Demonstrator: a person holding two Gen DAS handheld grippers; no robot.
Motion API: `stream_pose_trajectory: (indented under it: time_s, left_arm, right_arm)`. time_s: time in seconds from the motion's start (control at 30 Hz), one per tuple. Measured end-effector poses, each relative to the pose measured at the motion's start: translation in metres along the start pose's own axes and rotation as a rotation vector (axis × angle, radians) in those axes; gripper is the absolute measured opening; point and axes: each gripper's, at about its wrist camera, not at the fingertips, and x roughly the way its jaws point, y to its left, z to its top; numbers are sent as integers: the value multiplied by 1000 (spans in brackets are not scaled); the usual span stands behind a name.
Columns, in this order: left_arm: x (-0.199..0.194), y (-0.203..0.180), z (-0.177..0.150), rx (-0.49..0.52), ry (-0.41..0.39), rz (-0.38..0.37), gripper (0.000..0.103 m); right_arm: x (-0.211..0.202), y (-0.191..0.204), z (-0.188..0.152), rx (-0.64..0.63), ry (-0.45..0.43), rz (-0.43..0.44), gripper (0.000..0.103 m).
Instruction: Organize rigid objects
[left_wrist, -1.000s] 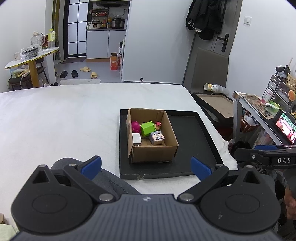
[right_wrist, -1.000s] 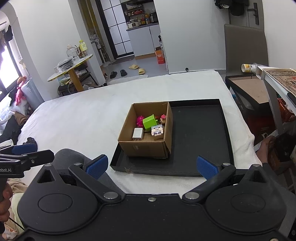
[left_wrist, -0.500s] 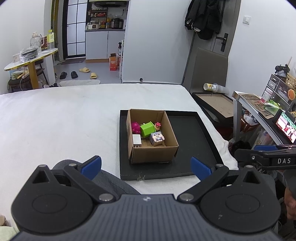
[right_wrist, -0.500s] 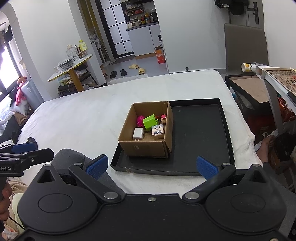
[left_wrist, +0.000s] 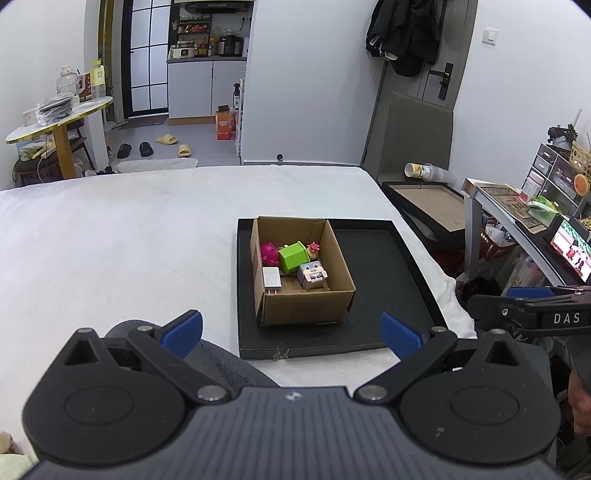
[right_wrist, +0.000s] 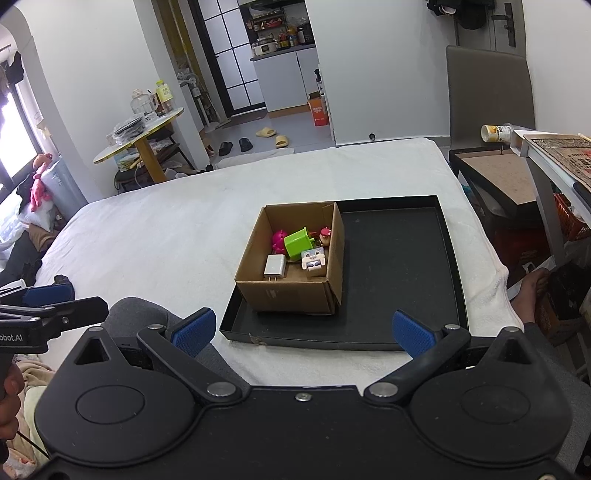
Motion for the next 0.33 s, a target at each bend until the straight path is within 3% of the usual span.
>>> stream_pose_trajectory:
  time_s: [0.33]
  left_arm:
    - [3, 0, 2, 11, 3, -9, 102]
  right_arm:
    - [1, -1, 1, 8, 2, -3, 103]
